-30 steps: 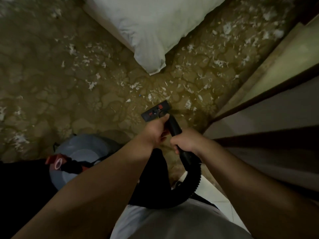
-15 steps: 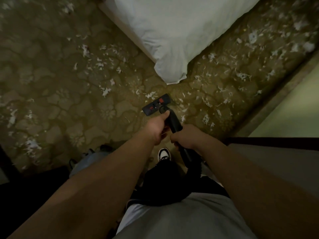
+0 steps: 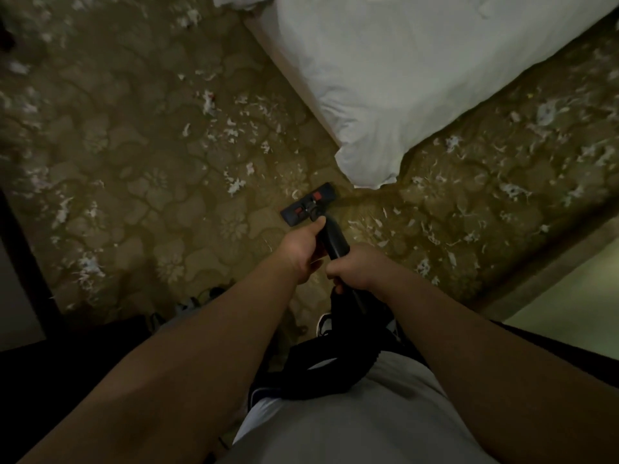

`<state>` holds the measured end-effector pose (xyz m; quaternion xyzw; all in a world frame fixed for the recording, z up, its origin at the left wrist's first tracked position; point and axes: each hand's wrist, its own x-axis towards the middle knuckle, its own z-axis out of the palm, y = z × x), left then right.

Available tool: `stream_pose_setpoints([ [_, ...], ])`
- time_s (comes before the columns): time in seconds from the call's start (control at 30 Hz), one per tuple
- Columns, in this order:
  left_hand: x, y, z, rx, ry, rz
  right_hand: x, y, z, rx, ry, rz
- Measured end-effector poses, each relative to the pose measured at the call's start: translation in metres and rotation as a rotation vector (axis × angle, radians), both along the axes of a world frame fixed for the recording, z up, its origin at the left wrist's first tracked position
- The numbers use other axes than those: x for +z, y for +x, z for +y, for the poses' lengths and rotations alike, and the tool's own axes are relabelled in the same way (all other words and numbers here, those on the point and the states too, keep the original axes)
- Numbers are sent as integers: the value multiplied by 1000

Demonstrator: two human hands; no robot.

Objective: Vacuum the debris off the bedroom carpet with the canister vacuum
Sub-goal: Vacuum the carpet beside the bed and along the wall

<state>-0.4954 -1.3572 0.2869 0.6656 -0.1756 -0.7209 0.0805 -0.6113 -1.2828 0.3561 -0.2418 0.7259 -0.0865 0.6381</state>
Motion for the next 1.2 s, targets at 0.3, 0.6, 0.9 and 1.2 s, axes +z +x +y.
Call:
stream_pose_setpoints([
  [0.3, 28, -32, -98, 127, 49, -3, 11, -31, -100, 107, -19, -50],
  [0.6, 41, -24, -206, 218, 103, -30, 13, -12, -195, 103, -16, -141],
  [0.9, 17, 47, -332, 262, 110, 53, 22, 61, -310, -127, 320, -325],
  [1.2, 13, 103, -453, 247, 85, 171, 4, 133, -420, -245, 235, -260],
])
